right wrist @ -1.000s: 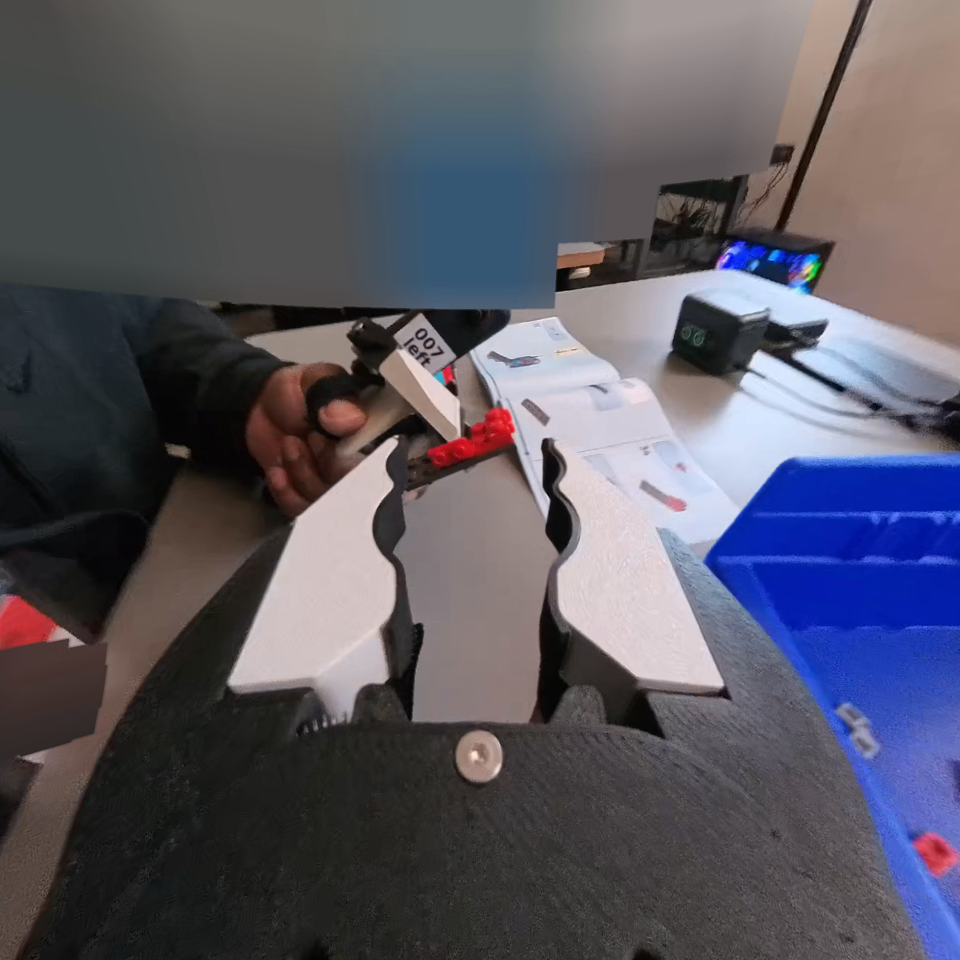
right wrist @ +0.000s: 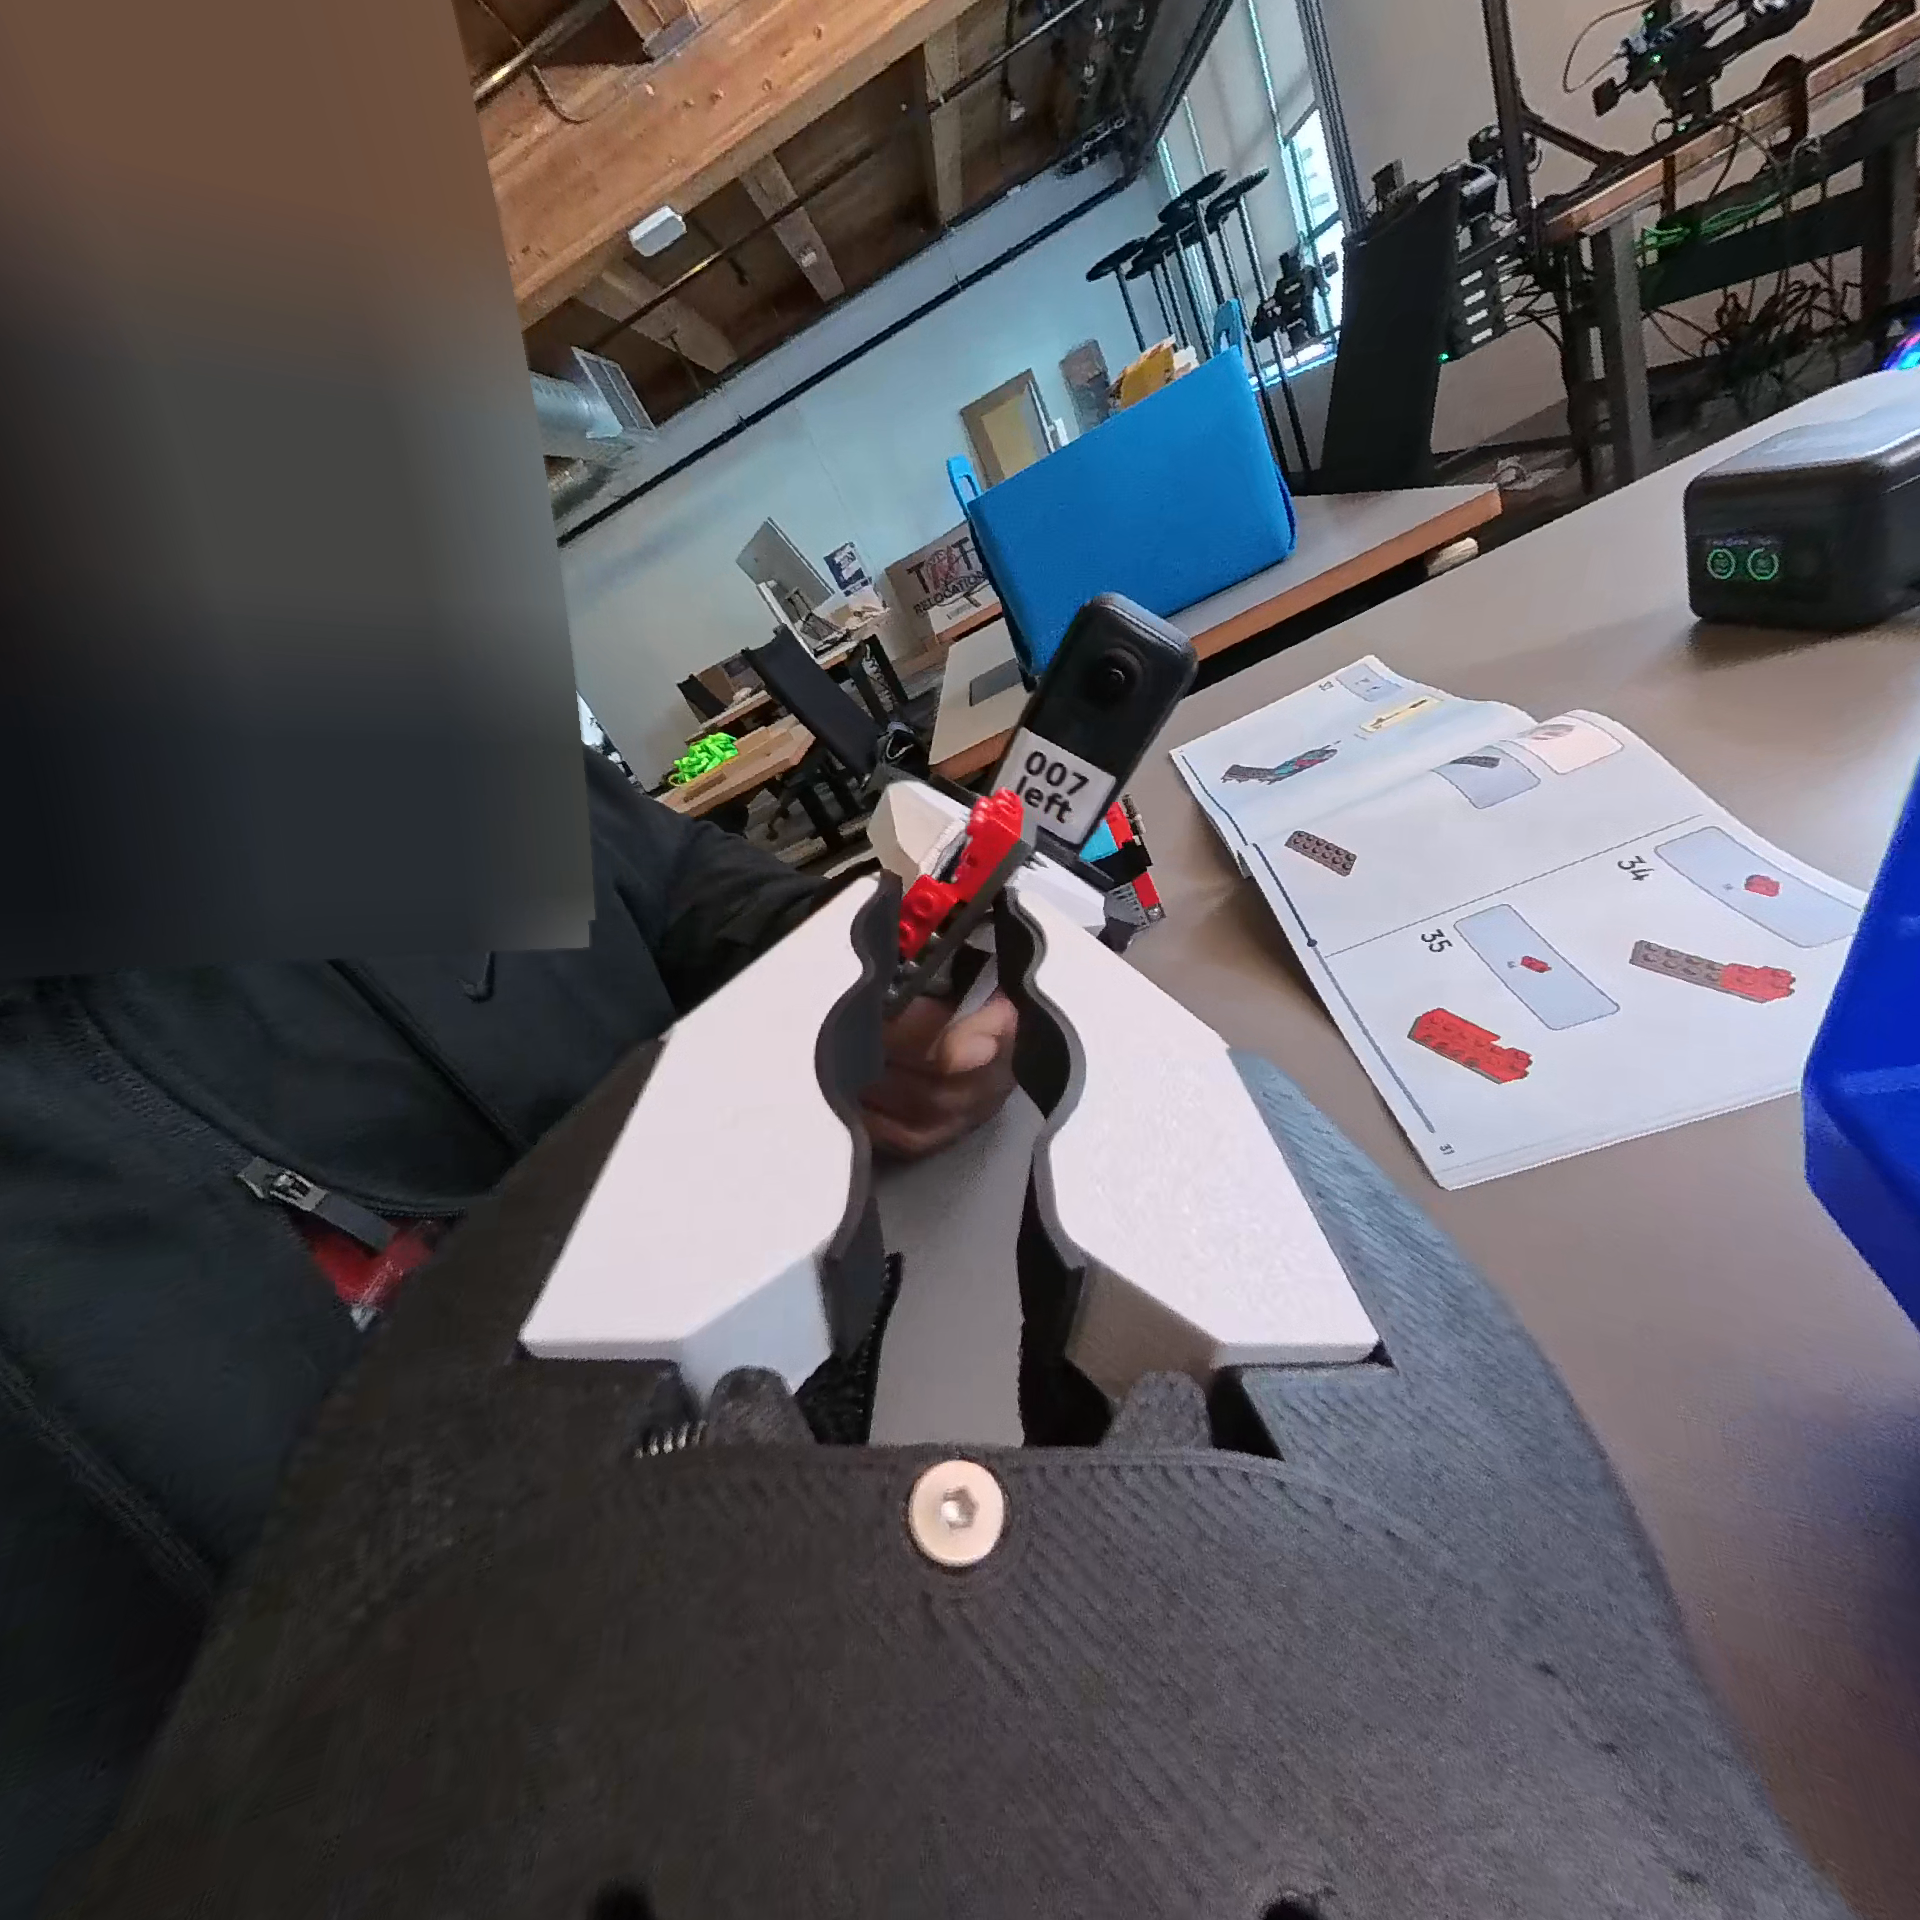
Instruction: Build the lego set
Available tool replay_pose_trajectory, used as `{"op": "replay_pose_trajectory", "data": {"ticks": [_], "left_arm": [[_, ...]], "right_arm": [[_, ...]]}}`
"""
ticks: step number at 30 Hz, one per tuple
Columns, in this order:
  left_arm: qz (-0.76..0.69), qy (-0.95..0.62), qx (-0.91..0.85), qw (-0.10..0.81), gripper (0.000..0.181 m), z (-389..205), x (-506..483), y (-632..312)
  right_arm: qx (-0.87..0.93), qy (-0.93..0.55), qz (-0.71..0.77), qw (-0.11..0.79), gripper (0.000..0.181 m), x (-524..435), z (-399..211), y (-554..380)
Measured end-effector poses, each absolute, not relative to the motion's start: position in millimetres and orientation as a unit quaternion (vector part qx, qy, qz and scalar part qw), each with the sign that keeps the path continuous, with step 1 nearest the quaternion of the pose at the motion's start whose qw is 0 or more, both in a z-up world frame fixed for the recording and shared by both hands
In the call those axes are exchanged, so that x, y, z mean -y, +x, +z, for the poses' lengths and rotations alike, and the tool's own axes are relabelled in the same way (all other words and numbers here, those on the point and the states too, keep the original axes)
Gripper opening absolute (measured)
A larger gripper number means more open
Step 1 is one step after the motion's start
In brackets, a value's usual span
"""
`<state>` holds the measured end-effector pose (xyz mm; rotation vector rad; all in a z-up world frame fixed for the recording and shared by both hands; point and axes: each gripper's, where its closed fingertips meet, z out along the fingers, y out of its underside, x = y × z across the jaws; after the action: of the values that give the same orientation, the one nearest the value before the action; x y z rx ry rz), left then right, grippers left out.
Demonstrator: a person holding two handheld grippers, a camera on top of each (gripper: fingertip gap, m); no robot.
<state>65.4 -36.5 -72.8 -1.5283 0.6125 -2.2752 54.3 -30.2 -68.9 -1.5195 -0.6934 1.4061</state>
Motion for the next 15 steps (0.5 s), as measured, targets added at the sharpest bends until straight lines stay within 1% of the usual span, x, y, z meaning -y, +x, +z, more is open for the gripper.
{"op": "replay_pose_trajectory", "data": {"ticks": [10,15], "left_arm": [[-0.83,-0.509,-0.2,0.108,0.008,-68.6,42.4,63.8],[-0.826,-0.513,-0.2,0.118,0.008,-69.4,40.5,64.2]], "right_arm": [[0.275,-0.6,0.603,0.448,0.016,36.4,-64.5,52.5],[0.271,-0.606,0.599,0.448,0.016,33.7,-66.0,53.0]]}}
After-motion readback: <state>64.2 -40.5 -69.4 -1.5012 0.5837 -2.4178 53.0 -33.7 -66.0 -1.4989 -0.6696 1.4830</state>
